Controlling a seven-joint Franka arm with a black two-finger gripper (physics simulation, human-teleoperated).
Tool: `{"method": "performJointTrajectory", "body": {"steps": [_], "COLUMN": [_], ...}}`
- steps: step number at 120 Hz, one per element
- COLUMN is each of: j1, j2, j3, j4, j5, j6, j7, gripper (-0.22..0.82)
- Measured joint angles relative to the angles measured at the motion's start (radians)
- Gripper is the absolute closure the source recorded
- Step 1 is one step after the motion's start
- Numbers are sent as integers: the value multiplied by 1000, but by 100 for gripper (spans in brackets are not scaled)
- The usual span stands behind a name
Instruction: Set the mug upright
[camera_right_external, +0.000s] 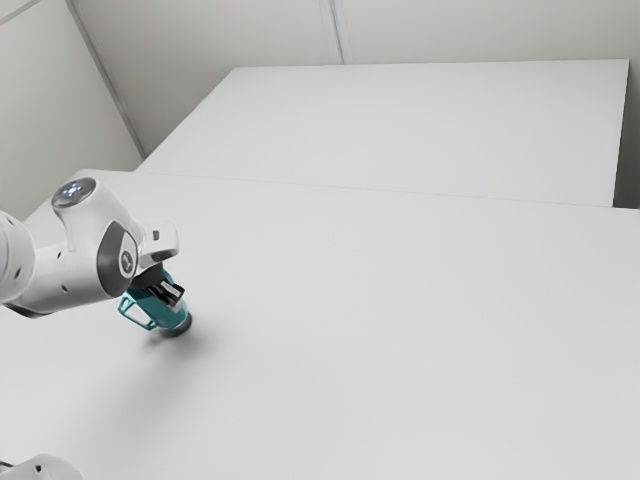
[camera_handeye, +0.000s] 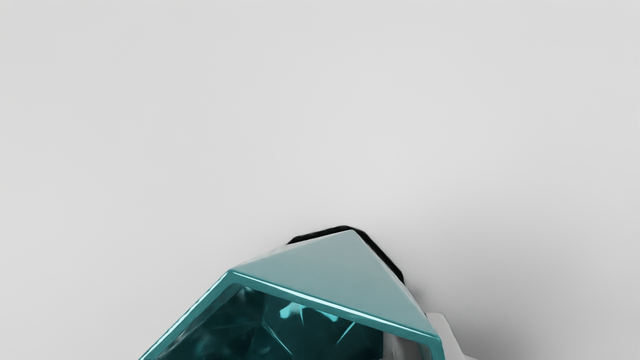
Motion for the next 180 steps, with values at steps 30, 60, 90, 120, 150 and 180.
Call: {"method": "performJointTrajectory", "body": {"steps": [30, 60, 90, 120, 150, 180], "j1": [17, 23, 27, 27, 18, -61], "j2": [20, 20, 16, 5, -45, 87], "j3": [0, 0, 8, 18, 51, 108], "j4": [0, 1, 4, 16, 96, 612], "j5": [-5, -8, -8, -10, -41, 11], "j6": [9, 8, 4, -1, -55, -424], "j7": [22, 44, 63, 76, 87, -6], "gripper": [71, 45, 21, 7, 2, 1]}}
